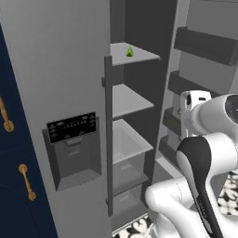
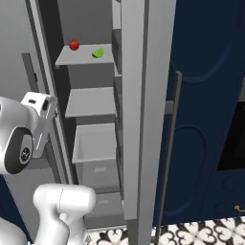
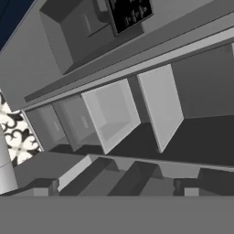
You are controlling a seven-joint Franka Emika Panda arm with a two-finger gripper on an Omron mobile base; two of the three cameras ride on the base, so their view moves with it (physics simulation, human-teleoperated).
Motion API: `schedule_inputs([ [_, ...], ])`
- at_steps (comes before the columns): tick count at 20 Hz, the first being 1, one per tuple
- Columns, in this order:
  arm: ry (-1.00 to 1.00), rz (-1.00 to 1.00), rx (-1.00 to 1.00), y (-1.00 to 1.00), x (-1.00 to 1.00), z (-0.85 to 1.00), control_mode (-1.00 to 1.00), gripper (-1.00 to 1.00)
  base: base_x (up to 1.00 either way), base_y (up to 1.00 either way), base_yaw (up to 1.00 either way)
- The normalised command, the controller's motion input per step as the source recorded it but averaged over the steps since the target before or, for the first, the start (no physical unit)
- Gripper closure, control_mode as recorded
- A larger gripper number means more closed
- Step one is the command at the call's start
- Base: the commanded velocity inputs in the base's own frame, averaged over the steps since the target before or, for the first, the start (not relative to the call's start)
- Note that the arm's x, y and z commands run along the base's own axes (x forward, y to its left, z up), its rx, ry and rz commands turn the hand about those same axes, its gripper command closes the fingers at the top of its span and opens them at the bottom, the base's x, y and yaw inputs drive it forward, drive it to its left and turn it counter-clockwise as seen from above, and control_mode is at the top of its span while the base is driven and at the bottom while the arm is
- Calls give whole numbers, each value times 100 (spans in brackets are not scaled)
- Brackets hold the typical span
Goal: Grab a lemon wedge from the fridge and one ice cube from the ice bowl, and put them in the glass of lemonade.
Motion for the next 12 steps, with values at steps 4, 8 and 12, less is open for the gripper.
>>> schedule_inputs([
  [4,0,0,0,0,0,0,100,-100,11,-1,0],
  [8,0,0,0,0,0,0,100,-100,28,0,0],
  [12,0,0,0,0,0,0,100,-100,42,0,0],
])
